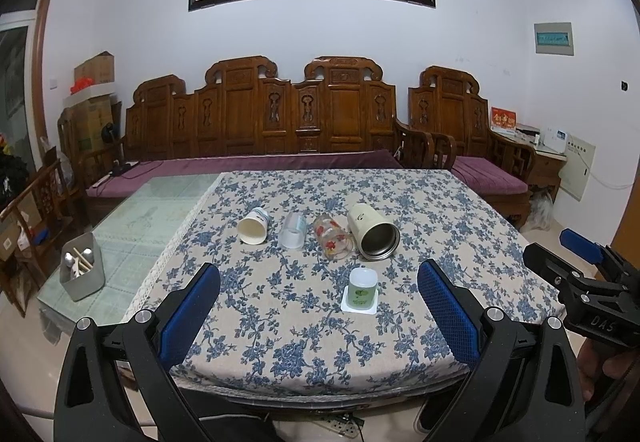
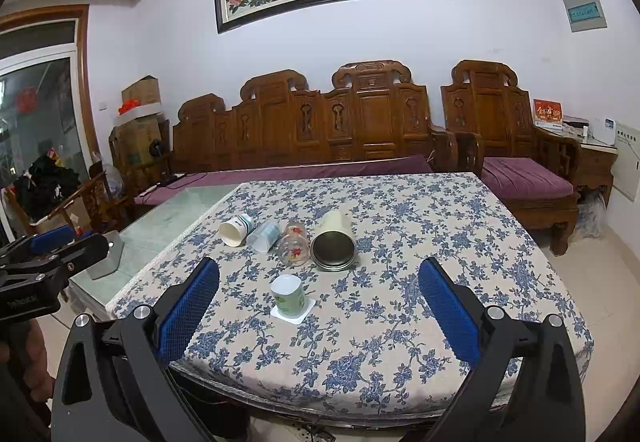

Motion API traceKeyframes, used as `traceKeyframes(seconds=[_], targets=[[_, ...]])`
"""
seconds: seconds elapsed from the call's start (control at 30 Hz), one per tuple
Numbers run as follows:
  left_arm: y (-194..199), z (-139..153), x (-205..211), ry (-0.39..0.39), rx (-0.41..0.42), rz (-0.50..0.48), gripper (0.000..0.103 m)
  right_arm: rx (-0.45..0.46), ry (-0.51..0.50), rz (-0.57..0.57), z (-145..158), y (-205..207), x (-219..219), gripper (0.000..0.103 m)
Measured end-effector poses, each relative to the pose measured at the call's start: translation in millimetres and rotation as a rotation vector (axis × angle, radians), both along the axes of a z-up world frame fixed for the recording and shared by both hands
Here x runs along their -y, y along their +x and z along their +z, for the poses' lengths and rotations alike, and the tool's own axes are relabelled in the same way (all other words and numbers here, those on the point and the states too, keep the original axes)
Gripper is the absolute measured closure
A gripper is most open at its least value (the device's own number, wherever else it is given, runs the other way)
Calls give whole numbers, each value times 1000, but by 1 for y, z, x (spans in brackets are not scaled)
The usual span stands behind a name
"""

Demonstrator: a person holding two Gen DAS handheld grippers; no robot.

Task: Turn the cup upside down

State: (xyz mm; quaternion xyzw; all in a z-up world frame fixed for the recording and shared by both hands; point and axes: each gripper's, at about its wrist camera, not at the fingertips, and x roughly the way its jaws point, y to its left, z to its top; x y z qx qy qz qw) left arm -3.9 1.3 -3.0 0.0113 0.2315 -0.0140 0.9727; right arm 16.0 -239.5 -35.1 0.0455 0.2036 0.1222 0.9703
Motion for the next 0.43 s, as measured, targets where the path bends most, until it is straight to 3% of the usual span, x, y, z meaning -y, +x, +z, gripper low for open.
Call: traceKeyframes(seconds=[0.43], targets=[[0, 3, 1, -2, 5, 6, 8, -2, 4, -1, -1, 0, 0, 2]])
